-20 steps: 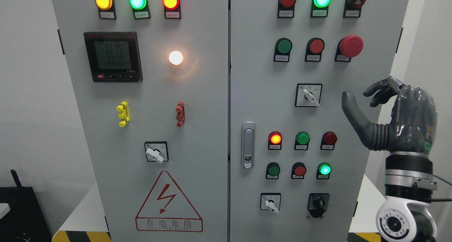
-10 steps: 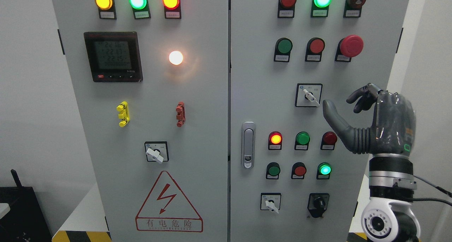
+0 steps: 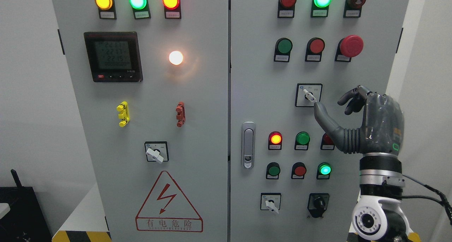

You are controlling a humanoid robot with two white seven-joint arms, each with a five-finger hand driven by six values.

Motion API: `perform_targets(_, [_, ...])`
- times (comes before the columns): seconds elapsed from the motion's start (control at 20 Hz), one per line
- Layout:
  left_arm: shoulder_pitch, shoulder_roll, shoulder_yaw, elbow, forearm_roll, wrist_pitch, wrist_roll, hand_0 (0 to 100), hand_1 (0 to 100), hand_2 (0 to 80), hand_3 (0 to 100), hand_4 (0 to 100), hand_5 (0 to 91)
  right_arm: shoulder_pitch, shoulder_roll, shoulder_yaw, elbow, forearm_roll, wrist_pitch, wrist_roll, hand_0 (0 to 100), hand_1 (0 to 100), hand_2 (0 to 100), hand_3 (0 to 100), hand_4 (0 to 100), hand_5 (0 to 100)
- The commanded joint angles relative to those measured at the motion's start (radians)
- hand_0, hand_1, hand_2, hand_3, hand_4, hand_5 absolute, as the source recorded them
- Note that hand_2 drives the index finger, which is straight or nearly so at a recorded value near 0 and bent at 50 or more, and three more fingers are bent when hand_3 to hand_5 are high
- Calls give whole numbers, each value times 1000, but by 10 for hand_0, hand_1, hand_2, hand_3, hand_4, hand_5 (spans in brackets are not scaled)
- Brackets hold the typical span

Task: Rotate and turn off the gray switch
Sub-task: 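Pinch the black switch handle between right thumb and fingers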

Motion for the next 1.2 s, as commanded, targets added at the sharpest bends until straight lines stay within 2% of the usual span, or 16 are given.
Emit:
perform_targets(0.0, [0,0,32,23,-8,-1,1,120,389,0,0,0,0,-6,14,12,21,2,2,0,54,377,619,843,819,992])
perform_targets(0.45, [0,0,32,23,-8,1,-1,120,389,0,0,0,0,-35,20,26,44,1,2,5,55,372,620,847,825,993])
perform_targets(0.5, [0,0,32,23,-8,1,-1,120,389,0,0,0,0,-35,20,26,47,2,5,17,55,371,620,845,823,993])
perform_targets(0.75, [0,0,32,23,-8,1,-1,120,389,0,0,0,0,-34,20,27,47,8,28,19,51,375,611,847,824,993])
perform_targets(1.15, [0,0,32,23,-8,1,-1,120,389,0,0,0,0,-40,20,27,47,8,31,19,47,380,565,830,822,989])
